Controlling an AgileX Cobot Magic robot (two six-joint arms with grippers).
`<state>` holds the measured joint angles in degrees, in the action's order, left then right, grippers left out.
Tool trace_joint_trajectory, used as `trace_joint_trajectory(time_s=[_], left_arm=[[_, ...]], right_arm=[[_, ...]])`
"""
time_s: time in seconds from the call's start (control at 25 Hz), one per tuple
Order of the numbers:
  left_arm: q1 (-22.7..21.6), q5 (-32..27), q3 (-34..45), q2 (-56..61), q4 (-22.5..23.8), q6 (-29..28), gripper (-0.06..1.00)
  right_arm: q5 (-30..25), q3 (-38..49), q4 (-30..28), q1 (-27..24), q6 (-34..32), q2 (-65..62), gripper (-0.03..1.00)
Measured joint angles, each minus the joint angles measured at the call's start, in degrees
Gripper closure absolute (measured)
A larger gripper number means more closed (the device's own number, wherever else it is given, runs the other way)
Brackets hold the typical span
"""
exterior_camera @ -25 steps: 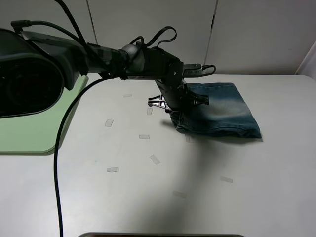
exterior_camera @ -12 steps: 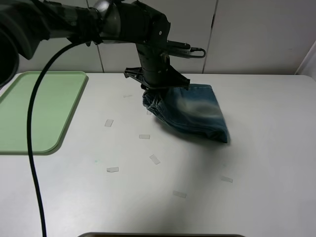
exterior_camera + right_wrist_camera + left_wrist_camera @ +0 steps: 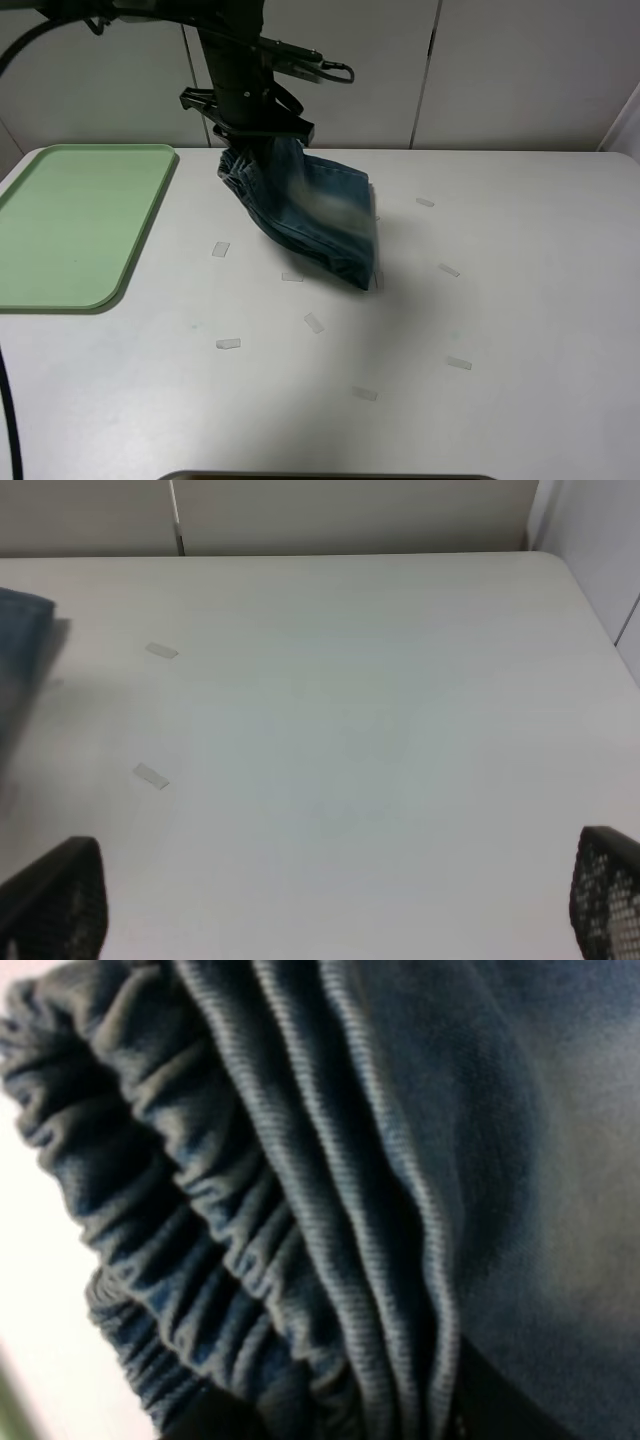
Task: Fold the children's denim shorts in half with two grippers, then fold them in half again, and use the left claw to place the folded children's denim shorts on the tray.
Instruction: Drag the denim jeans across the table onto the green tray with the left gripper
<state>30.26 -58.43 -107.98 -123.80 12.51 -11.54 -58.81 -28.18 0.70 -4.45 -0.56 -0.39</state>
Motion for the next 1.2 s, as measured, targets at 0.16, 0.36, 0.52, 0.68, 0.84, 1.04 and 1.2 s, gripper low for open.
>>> trace_joint_trajectory(time_s=[0.16, 0.36, 0.52, 0.68, 0.84, 1.04, 1.2], left_arm=[[-3.6, -3.5, 0.0, 0.9, 0.0, 4.4, 0.69], [-8.1, -7.3, 0.0, 0.9, 0.2, 8.4, 0.69], [-12.0, -8.1, 0.0, 0.9, 0.2, 9.6, 0.69], [-16.2, -8.1, 0.0, 0.9, 0.2, 11.0, 0.69], [-20.7, -8.1, 0.0, 0.9, 0.5, 12.7, 0.69], [-25.8, -8.1, 0.0, 0.9, 0.8, 15.5, 0.69], [-29.0, -8.0, 0.0, 0.9, 0.8, 18.1, 0.69]], right_arm=[[0.0, 0.0, 0.0, 0.0, 0.0, 0.0, 0.27], [0.0, 0.0, 0.0, 0.0, 0.0, 0.0, 0.27], [0.0, 0.0, 0.0, 0.0, 0.0, 0.0, 0.27], [0.0, 0.0, 0.0, 0.0, 0.0, 0.0, 0.27], [0.0, 0.0, 0.0, 0.0, 0.0, 0.0, 0.27], [0.0, 0.0, 0.0, 0.0, 0.0, 0.0, 0.27], [0.0, 0.0, 0.0, 0.0, 0.0, 0.0, 0.27]])
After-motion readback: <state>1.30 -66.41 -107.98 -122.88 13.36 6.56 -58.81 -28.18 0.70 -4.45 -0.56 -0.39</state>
